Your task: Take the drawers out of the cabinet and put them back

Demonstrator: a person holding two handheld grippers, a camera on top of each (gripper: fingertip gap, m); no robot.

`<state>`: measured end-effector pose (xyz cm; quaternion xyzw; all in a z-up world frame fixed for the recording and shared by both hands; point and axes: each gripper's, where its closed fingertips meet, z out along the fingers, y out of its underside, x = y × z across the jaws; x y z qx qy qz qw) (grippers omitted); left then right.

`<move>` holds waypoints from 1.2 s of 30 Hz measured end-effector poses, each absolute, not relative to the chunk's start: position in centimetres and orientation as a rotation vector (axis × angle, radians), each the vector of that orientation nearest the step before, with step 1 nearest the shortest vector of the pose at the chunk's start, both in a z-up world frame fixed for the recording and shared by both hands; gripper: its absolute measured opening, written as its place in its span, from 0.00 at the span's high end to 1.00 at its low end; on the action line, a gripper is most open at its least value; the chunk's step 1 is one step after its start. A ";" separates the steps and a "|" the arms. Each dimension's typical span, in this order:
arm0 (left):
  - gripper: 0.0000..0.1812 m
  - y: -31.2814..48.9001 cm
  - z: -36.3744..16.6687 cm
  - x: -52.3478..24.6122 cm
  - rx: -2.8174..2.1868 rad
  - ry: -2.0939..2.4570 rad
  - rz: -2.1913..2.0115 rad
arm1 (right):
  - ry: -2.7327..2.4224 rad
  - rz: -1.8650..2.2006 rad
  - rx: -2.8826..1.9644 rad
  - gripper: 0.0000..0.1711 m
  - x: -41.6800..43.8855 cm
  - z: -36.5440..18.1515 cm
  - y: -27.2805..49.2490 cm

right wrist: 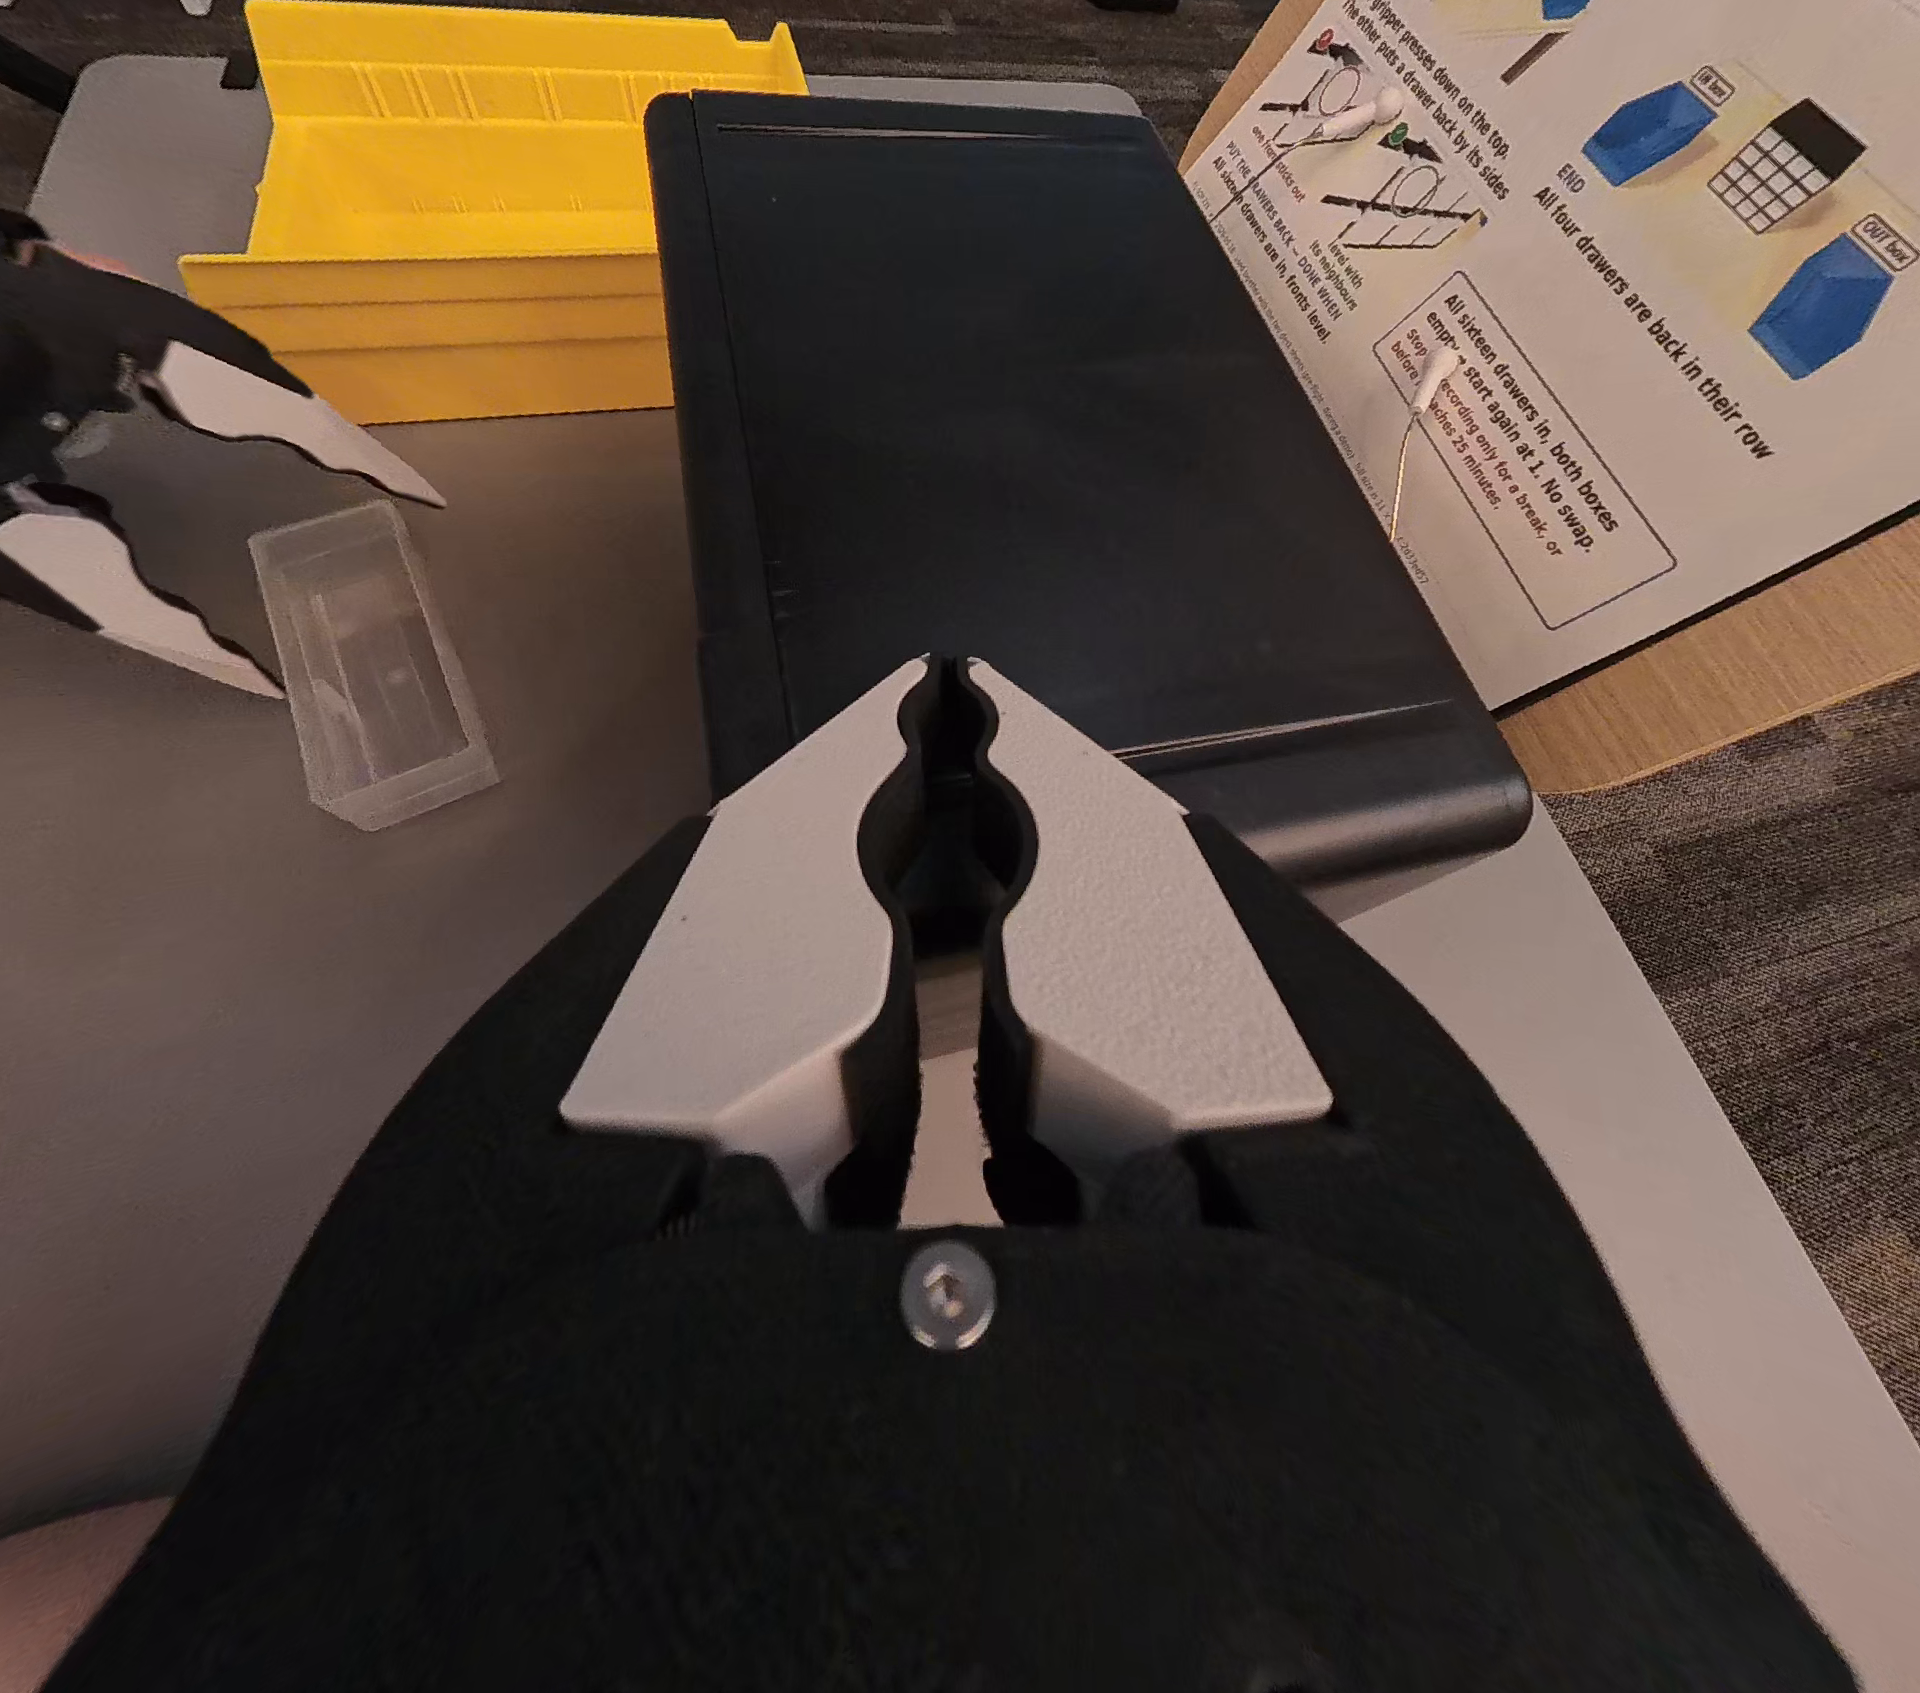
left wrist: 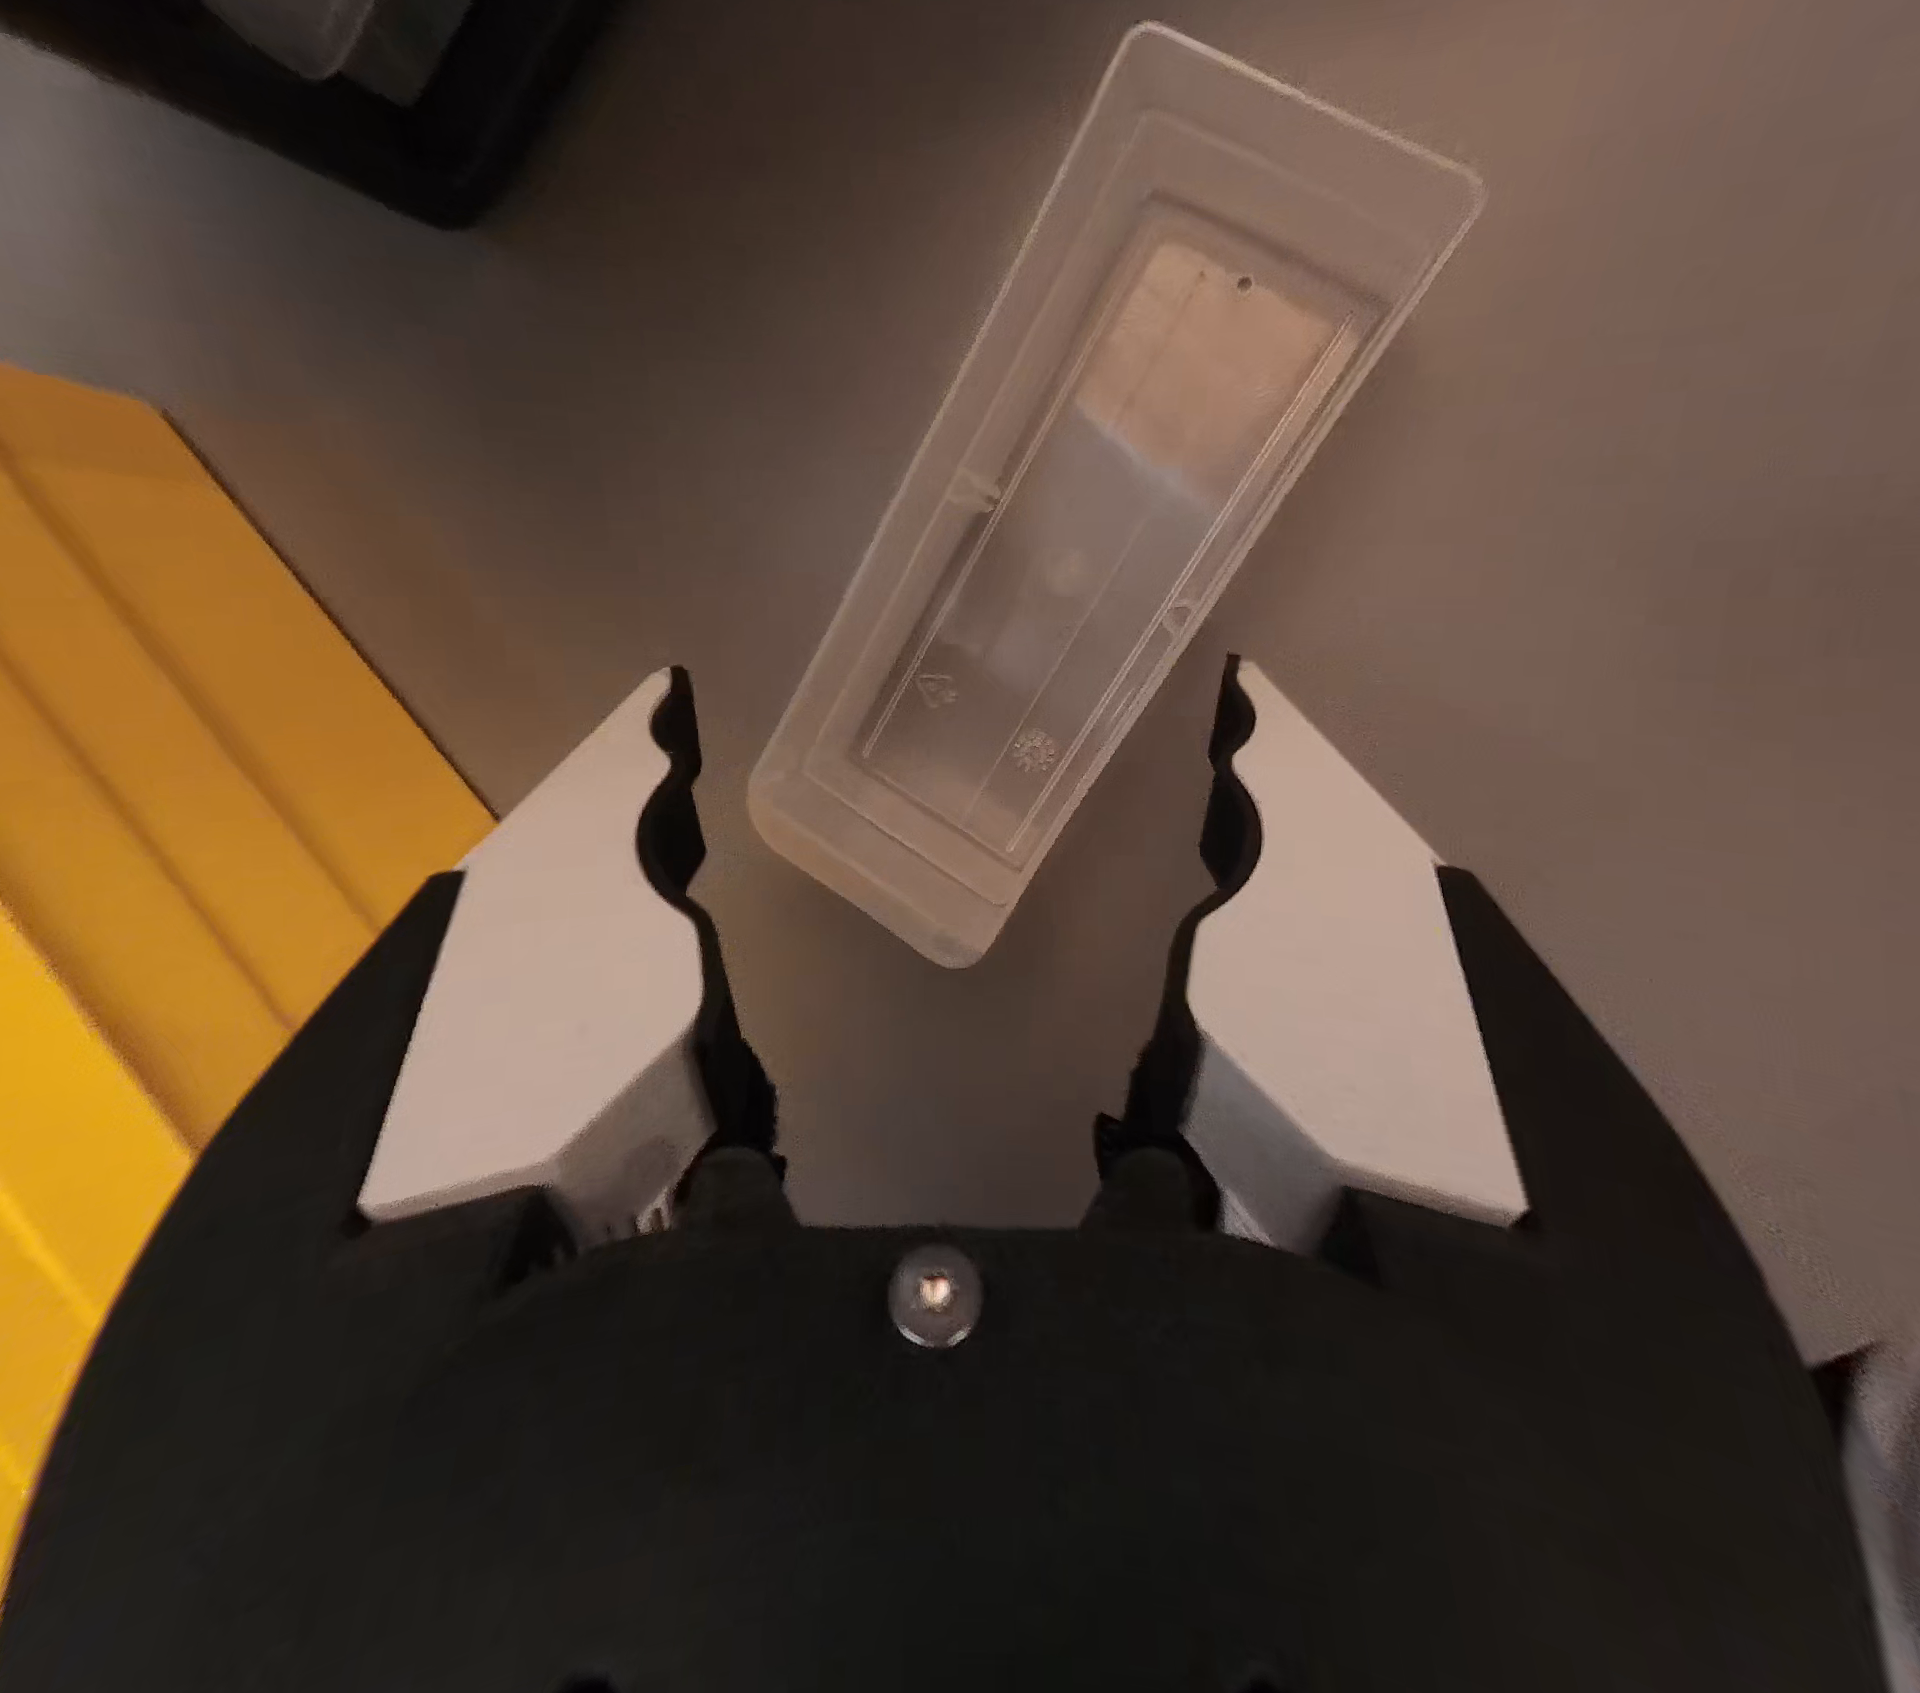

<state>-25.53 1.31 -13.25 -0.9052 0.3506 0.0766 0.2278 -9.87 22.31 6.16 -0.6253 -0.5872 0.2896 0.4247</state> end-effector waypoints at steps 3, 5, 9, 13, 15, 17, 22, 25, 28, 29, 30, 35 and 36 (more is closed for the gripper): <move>0.46 1.1 -13.6 -24.8 -2.476 1.125 0.152 | -1.469 0.725 -1.562 1.00 -9.9 6.2 22.3; 0.46 1.1 -13.9 -25.0 -2.455 1.226 0.164 | -1.470 0.726 -1.562 1.00 -9.9 6.2 22.3; 0.47 1.0 -14.6 -25.8 -2.520 1.306 0.155 | -1.471 0.724 -1.562 1.00 -9.9 6.2 22.3; 0.56 0.7 -14.9 -25.8 -2.551 1.328 0.098 | -1.473 0.719 -1.560 1.00 -9.9 6.2 22.3; 0.60 0.7 -14.8 -25.9 -2.547 1.334 0.102 | -1.474 0.721 -1.559 1.00 -9.9 6.2 22.3; 0.61 0.5 -14.8 -26.0 -2.550 1.336 0.096 | -1.474 0.723 -1.559 1.00 -9.9 6.2 22.3; 0.62 0.2 -14.8 -26.2 -2.578 1.337 0.054 | -1.475 0.717 -1.559 1.00 -9.9 6.2 22.3; 0.62 -0.2 -15.3 -26.4 -2.615 1.356 0.030 | -1.473 0.720 -1.559 1.00 -9.9 6.2 22.3; 0.64 -0.2 -15.2 -26.4 -2.625 1.356 0.041 | -1.472 0.720 -1.560 1.00 -9.9 6.2 22.3; 0.65 -0.2 -15.2 -26.5 -2.642 1.331 0.045 | -1.473 0.718 -1.560 1.00 -9.9 6.2 22.3; 0.65 -0.2 -15.1 -26.5 -2.667 1.294 0.040 | -1.474 0.715 -1.558 1.00 -9.9 6.2 22.3; 0.66 0.0 -14.5 -26.6 -2.733 1.048 0.037 | -1.475 0.722 -1.554 1.00 -9.9 6.2 22.3; 0.66 0.1 -14.4 -26.9 -2.739 1.003 0.058 | -1.475 0.724 -1.555 1.00 -9.9 6.2 22.3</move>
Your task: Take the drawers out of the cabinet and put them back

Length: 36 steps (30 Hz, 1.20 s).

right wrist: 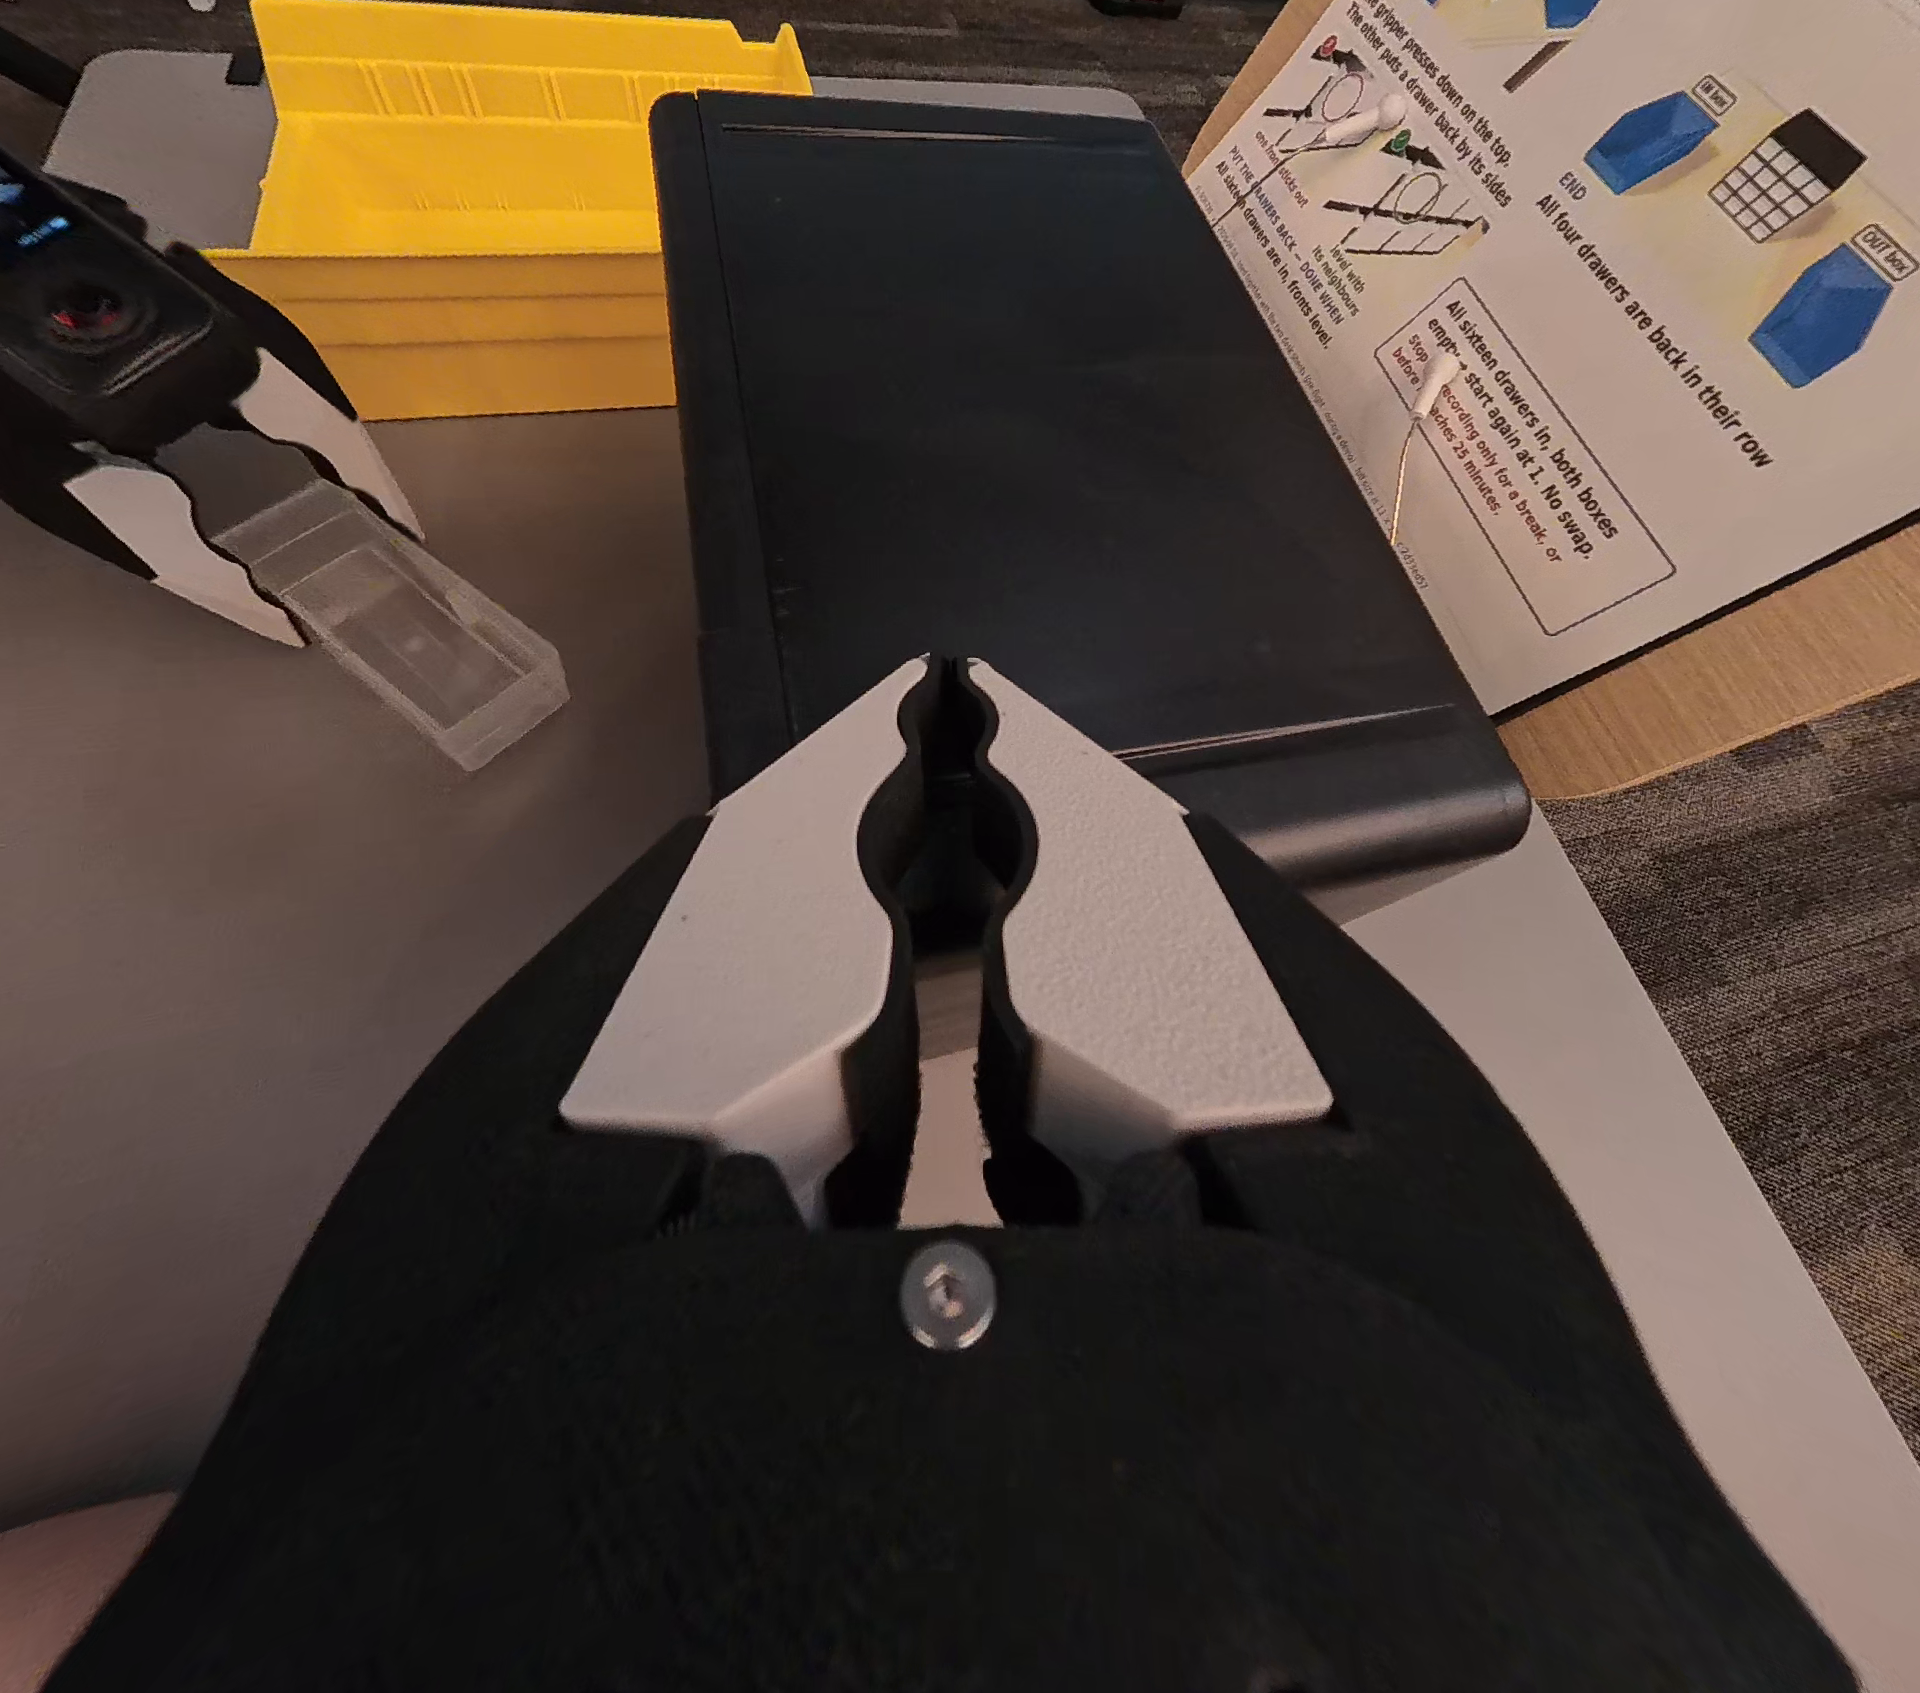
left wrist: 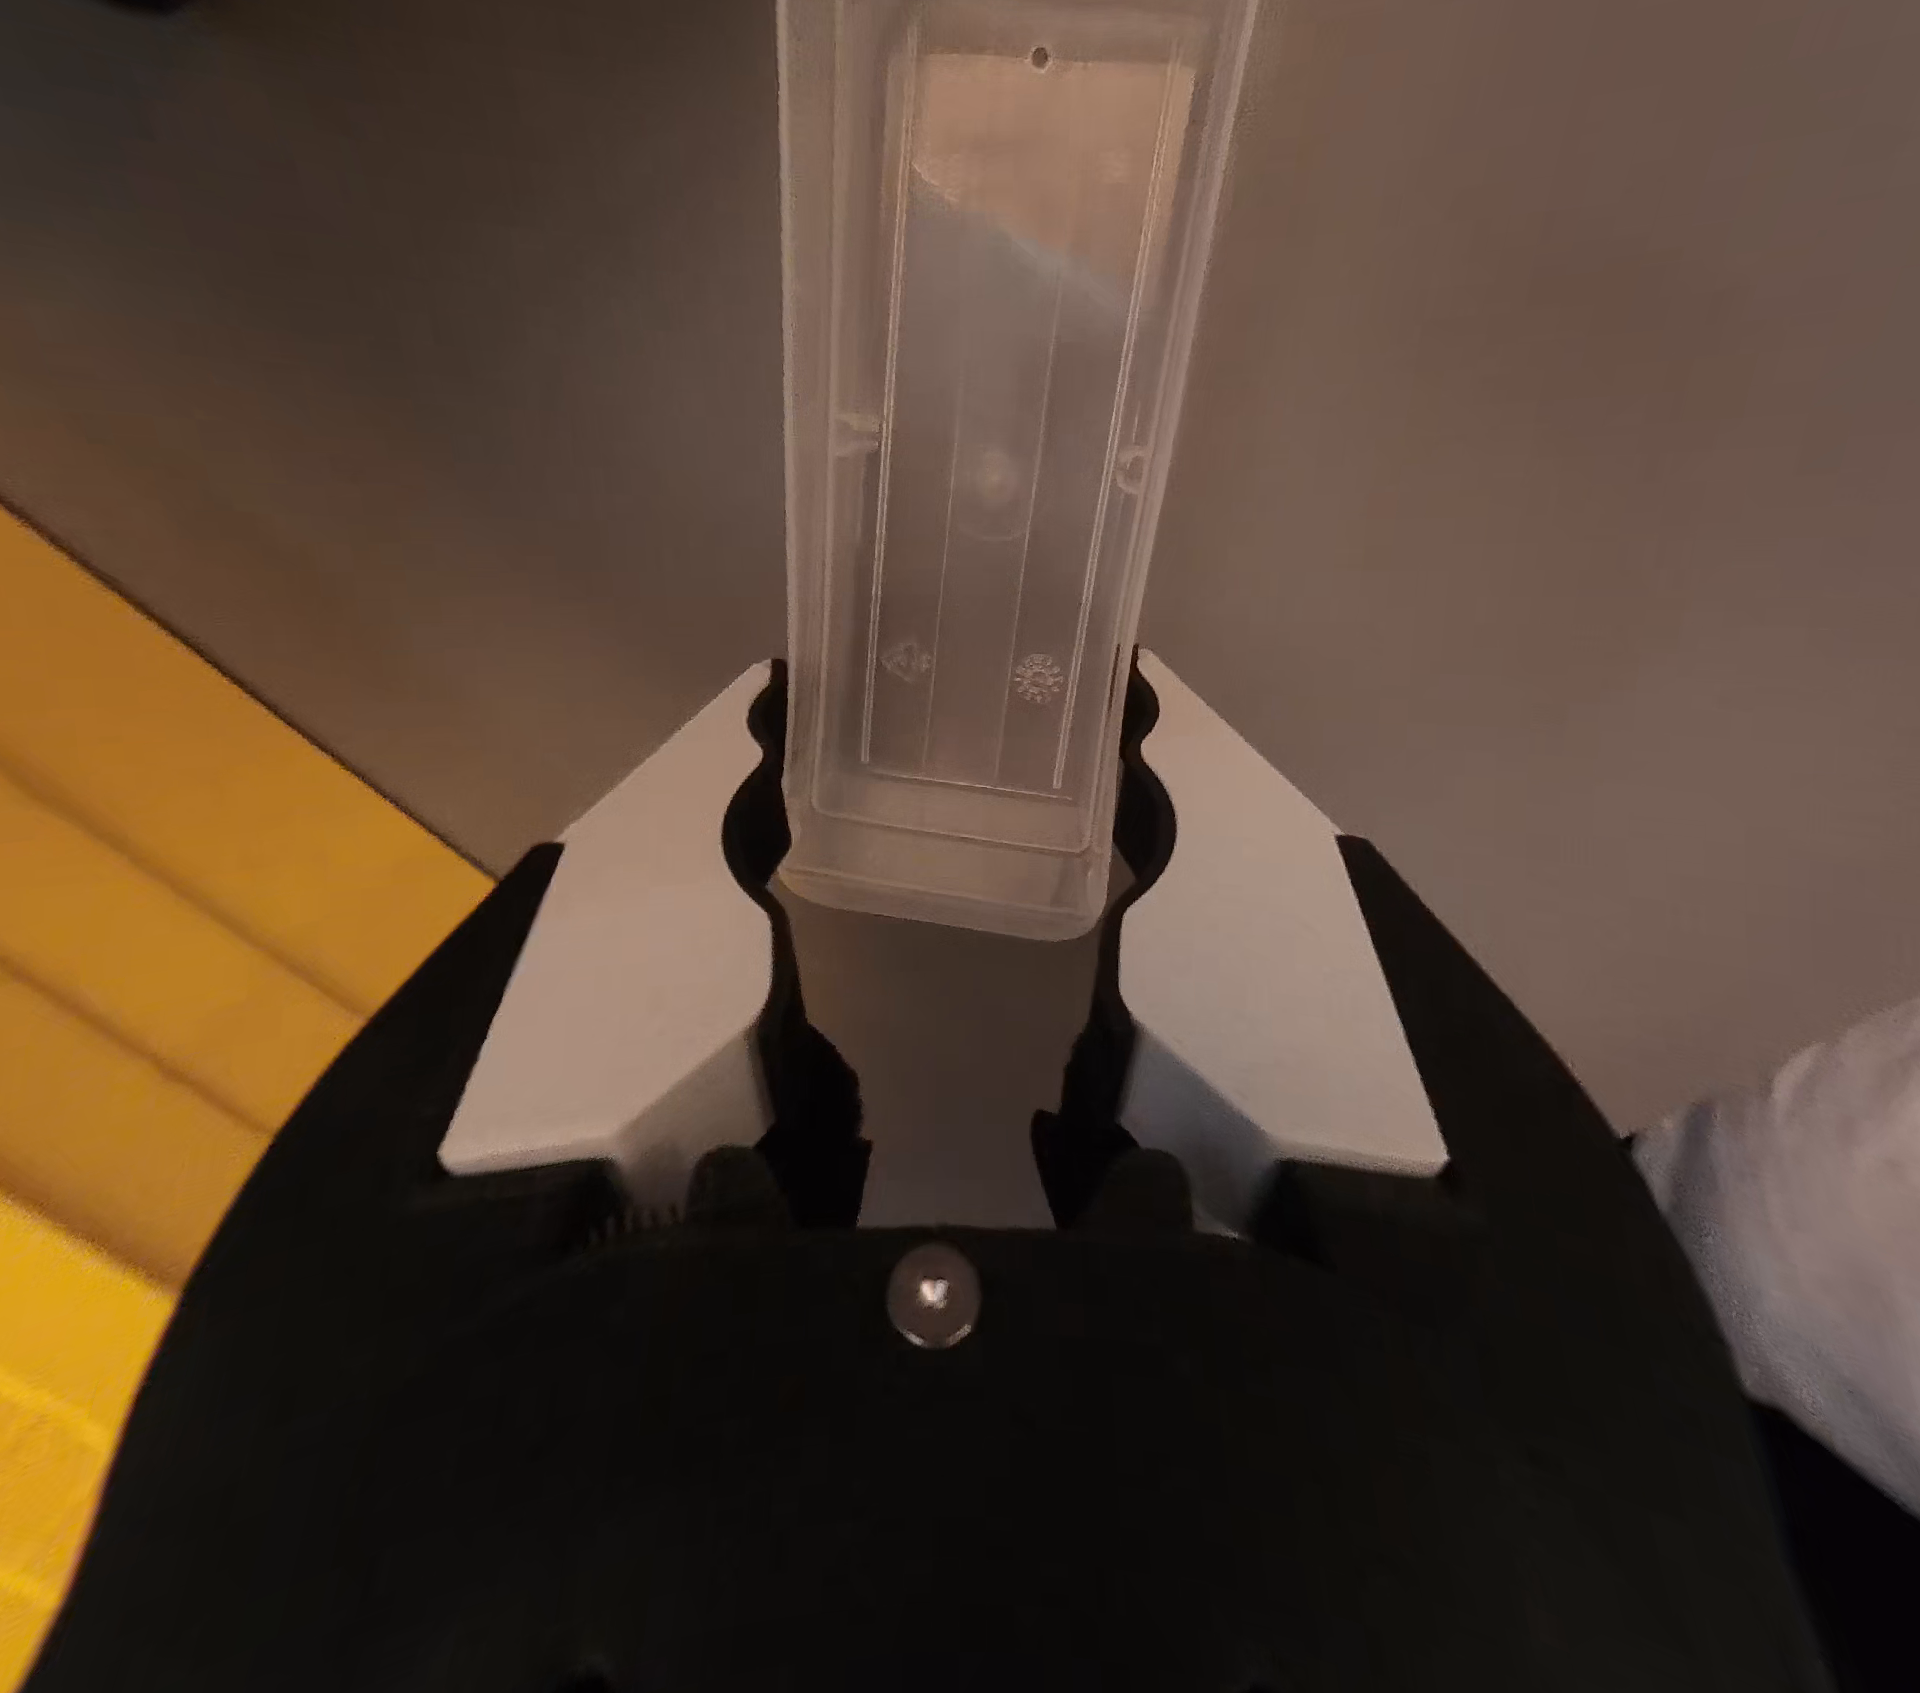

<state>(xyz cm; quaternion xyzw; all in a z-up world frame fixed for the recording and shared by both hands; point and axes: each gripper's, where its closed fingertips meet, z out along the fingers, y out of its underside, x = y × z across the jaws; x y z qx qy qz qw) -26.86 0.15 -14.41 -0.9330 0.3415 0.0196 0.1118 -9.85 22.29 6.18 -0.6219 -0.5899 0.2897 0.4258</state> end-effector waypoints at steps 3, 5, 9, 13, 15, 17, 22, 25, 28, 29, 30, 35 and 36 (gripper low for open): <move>0.66 0.4 -13.8 -27.1 -2.758 0.861 0.081 | -1.477 0.722 -1.552 1.00 -9.9 6.2 22.3; 0.66 0.9 -12.9 -26.8 -2.773 0.698 0.044 | -1.476 0.726 -1.551 1.00 -9.9 6.2 22.3; 0.66 2.1 -10.4 -26.7 -2.774 0.353 -0.008 | -1.475 0.738 -1.550 1.00 -9.9 6.2 22.3; 0.66 3.0 -8.9 -27.3 -2.813 0.215 0.064 | -1.476 0.754 -1.543 1.00 -9.8 6.2 22.3; 0.66 3.5 -8.6 -27.8 -2.838 0.166 0.124 | -1.476 0.767 -1.541 1.00 -9.8 6.2 22.3; 0.66 4.2 -8.3 -28.2 -2.841 0.115 0.195 | -1.479 0.779 -1.534 1.00 -9.8 6.2 22.3; 0.66 5.3 -8.4 -26.5 -2.886 0.065 0.150 | -1.478 0.830 -1.528 1.00 -9.8 6.2 22.3; 0.66 6.1 -8.4 -26.6 -2.907 0.052 0.220 | -1.476 0.842 -1.528 1.00 -9.8 6.2 22.3; 0.66 6.7 -8.6 -26.3 -2.919 -0.004 0.180 | -1.478 0.837 -1.526 1.00 -9.8 6.2 22.3; 0.66 6.8 -8.7 -26.3 -2.926 -0.012 0.183 | -1.478 0.834 -1.525 1.00 -9.8 6.2 22.3; 0.66 6.8 -8.8 -26.5 -2.931 -0.026 0.190 | -1.478 0.834 -1.526 1.00 -9.8 6.2 22.3; 0.66 7.0 -9.0 -26.6 -2.921 -0.088 0.163 | -1.472 0.857 -1.526 1.00 -9.8 6.2 22.3; 0.66 7.1 -8.8 -26.5 -2.907 -0.082 0.162 | -1.471 0.866 -1.527 1.00 -9.8 6.2 22.3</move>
